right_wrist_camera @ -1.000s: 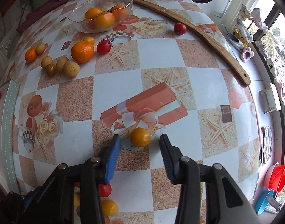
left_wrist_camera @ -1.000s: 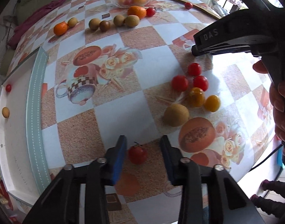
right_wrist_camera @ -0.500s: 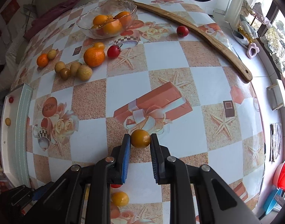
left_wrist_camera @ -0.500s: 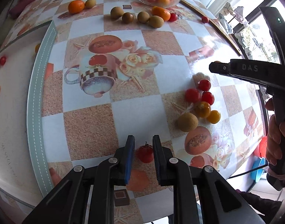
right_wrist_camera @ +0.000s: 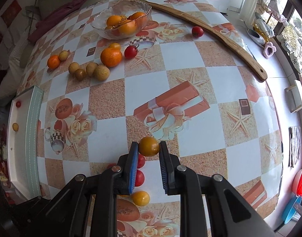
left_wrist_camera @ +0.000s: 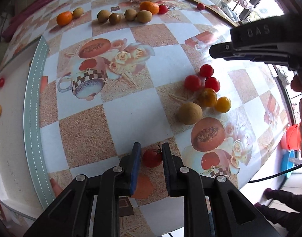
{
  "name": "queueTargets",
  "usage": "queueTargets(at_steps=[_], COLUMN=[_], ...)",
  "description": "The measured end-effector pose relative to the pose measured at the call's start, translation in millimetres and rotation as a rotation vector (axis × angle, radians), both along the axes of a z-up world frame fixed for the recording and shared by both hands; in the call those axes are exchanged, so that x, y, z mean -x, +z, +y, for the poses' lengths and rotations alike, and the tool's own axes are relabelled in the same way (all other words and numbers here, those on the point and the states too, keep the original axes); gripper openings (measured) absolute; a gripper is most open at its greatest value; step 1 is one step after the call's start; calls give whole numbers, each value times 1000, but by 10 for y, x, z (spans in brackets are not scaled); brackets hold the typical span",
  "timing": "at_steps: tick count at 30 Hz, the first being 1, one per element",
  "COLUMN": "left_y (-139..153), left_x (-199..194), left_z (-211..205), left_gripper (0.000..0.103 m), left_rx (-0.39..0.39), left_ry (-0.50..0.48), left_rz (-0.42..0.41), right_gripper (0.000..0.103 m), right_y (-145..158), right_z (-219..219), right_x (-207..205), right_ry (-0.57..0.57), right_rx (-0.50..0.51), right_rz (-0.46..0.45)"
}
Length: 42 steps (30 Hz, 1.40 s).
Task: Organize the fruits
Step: 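Carry both held tomatoes over the white tray with both tools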
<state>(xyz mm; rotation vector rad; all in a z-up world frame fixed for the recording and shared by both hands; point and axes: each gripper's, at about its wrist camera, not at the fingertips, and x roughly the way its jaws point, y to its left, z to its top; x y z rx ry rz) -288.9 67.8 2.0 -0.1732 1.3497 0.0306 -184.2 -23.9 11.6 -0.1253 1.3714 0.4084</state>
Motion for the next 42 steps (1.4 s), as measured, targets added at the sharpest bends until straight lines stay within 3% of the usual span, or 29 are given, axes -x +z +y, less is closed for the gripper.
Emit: queueTargets(at_steps=[2,6,10,25,34,42], left_y=[-1,-17,6,401,571,550], left_x=[26,101,129,-5,87,328], left_z=[-3,109,285,850,1455,2107], left_gripper=[22,21,21,21,21,21], left_rx=[-1,105,143,122,67,-17], left_ry=[6,68,120,201,320,438], left_rz=[-3,8,14,-92,-145,-146], right_gripper=[23,23,23,23,23,23], right_y=[13,40,79,216,315,351], right_z=[-7,-15,-7,408,1046,1740], right_x=[12,36,39,65,151,309], right_ry=[2,6,7,80,196,298], right_rx=[-2,-7,-18,-42,-72,-117], right_rz=[2,5,4,-3,-14,-1])
